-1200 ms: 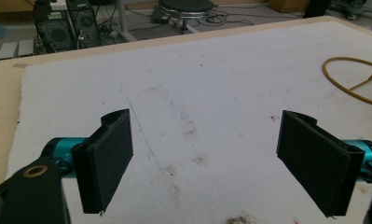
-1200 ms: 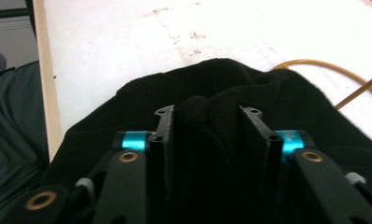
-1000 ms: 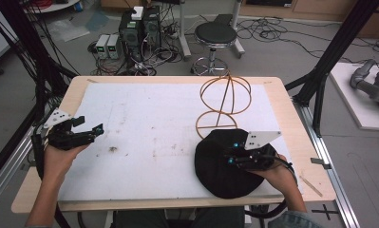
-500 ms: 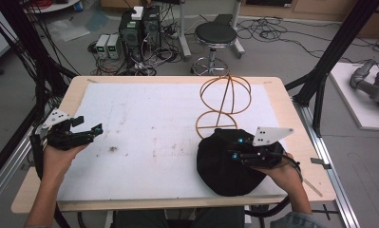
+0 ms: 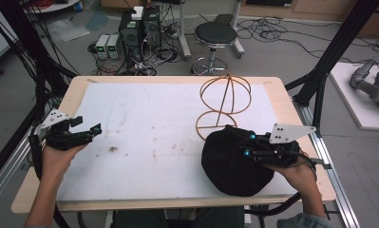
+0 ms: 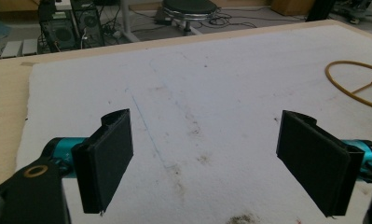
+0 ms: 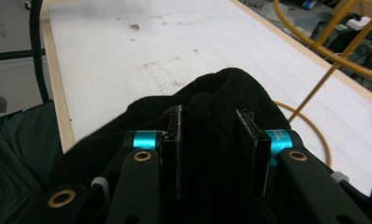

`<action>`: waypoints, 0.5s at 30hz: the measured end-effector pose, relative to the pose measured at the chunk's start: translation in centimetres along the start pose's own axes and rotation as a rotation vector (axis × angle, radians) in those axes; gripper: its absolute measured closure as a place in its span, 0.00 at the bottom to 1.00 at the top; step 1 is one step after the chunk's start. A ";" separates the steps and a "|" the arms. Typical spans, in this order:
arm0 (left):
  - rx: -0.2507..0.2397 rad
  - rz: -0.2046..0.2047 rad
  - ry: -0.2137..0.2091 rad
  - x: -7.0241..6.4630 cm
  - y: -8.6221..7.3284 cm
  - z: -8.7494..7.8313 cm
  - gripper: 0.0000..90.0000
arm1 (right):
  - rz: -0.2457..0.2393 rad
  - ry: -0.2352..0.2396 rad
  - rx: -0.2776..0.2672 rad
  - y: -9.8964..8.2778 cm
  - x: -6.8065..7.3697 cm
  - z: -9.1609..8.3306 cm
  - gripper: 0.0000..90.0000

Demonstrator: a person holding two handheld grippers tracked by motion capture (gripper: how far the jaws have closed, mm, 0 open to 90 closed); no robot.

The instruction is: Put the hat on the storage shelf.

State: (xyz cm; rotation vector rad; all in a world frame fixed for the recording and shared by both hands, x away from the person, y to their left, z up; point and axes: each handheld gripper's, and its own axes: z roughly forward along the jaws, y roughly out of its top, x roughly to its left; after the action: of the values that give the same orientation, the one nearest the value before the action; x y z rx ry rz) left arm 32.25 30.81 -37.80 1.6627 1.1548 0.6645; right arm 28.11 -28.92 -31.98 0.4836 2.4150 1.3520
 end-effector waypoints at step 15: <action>-0.004 -0.005 0.003 0.0 0.0 -0.1 0.21 | 0.006 -0.027 -0.081 0.9 0.0 -4.1 0.76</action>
State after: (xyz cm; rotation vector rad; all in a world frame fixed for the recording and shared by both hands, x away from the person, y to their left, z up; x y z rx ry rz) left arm 32.22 30.86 -37.74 1.6559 1.1581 0.6660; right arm 26.43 -31.57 -29.18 0.4852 2.3289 1.4301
